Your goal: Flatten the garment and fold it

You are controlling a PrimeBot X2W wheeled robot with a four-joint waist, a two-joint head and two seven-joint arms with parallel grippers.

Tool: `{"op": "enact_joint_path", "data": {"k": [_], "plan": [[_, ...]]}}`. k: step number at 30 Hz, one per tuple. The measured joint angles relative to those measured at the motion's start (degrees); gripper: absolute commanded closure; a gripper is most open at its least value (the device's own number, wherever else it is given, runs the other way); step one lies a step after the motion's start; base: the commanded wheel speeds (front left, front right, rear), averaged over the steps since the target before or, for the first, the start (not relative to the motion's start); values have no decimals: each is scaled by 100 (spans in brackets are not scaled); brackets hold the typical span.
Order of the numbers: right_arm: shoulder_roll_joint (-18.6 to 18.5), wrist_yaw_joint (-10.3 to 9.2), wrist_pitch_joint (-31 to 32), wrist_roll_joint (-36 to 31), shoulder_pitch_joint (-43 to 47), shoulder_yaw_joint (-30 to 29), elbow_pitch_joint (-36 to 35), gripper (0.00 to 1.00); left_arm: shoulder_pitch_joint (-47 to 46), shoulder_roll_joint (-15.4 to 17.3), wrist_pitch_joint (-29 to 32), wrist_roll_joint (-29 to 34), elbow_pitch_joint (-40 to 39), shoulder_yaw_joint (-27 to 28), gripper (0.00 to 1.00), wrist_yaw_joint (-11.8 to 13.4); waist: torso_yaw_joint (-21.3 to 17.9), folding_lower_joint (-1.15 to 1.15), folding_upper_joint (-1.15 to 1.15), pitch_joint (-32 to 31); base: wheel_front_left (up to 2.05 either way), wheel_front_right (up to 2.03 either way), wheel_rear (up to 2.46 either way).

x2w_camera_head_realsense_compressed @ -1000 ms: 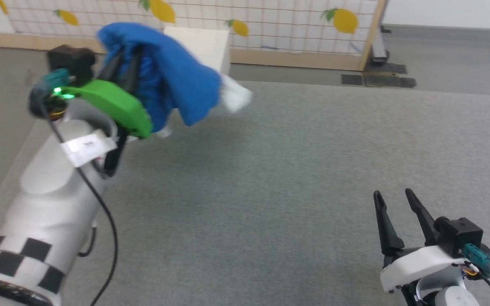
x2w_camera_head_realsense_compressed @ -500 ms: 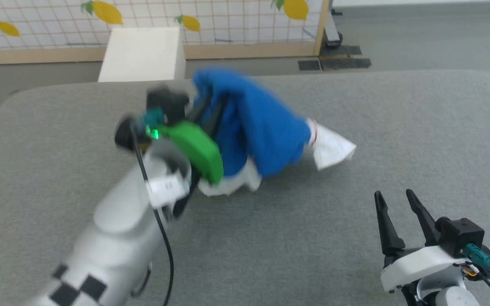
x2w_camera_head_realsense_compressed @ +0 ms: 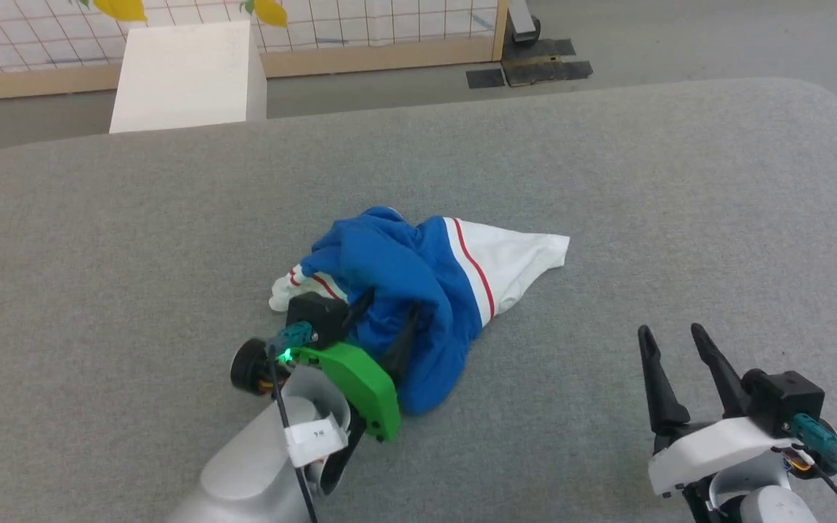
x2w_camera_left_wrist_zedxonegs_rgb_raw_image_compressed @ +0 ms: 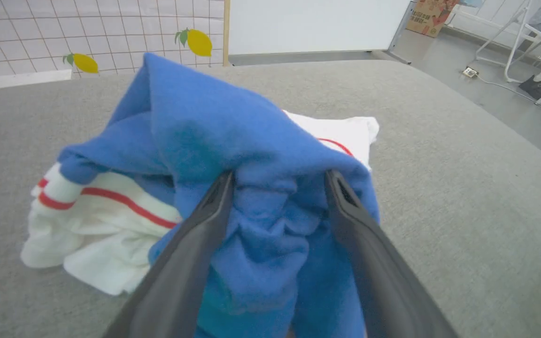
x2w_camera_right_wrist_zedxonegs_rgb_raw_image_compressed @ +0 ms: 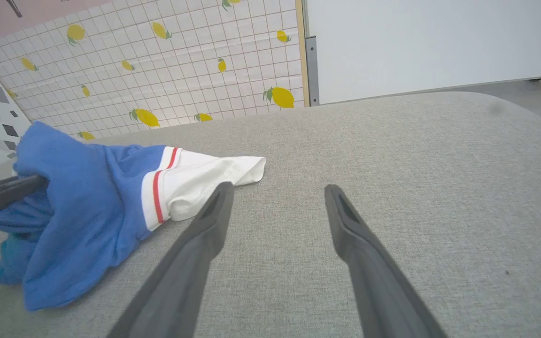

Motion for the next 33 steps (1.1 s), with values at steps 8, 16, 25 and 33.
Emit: {"op": "enact_joint_path", "data": {"k": [8,16,25,33], "plan": [[-1,0,-1,-8,20,-137,16,0,408,107,-98,524,-1800,804,0,332,256,0,0,-198,0,0,0],[-1,0,91,-11,76,-231,-24,0,1336,372,-101,789,-2358,1948,0,546,521,0,0,-384,0,0,0],[-1,0,244,-347,209,-343,-254,0,2095,715,-101,768,-2020,2753,0,589,618,0,0,-542,0,0,0],[0,0,475,-571,399,-468,-772,0,2228,691,-101,851,-1992,3045,0,494,646,0,0,-602,0,0,0]]}}
